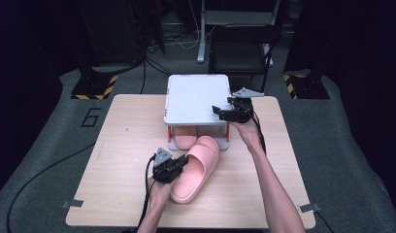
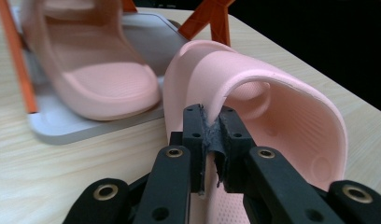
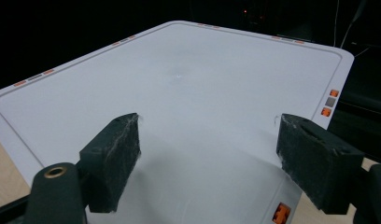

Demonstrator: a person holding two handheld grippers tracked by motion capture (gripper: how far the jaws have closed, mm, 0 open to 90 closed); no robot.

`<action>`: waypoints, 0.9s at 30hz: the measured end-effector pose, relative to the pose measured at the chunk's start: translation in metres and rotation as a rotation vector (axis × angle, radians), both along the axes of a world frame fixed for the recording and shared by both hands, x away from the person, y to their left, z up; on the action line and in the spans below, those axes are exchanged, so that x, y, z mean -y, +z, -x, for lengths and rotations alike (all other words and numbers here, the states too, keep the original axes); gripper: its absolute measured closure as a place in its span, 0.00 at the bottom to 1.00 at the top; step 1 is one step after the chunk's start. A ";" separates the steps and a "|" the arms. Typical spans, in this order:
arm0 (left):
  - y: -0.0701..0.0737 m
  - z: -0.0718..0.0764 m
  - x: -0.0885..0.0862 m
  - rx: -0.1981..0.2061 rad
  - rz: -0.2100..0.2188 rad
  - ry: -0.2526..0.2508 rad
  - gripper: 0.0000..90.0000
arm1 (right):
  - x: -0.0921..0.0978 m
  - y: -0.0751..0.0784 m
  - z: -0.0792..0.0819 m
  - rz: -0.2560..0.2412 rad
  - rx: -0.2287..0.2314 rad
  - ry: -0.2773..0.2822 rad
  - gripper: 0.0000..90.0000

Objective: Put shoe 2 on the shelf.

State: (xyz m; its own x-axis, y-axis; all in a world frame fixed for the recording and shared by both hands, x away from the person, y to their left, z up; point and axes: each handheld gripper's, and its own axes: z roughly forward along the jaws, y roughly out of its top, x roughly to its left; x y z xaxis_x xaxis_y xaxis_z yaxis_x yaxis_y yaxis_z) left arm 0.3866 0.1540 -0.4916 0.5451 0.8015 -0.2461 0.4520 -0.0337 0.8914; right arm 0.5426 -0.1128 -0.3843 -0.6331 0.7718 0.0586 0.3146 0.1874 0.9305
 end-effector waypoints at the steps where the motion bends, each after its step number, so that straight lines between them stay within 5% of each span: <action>1: 0.001 -0.001 0.005 0.003 -0.010 0.004 0.92 | 0.000 -0.002 -0.001 0.013 -0.006 0.005 0.23; 9: 0.004 -0.019 0.031 -0.022 0.025 0.082 0.92 | -0.002 -0.005 -0.002 0.025 -0.003 0.016 0.24; 16: -0.002 -0.046 0.054 -0.061 0.037 0.232 0.92 | -0.004 -0.005 -0.002 0.033 0.005 0.015 0.24; 27: -0.009 -0.085 0.080 -0.079 0.047 0.363 0.92 | -0.004 -0.005 -0.001 0.036 0.004 0.012 0.24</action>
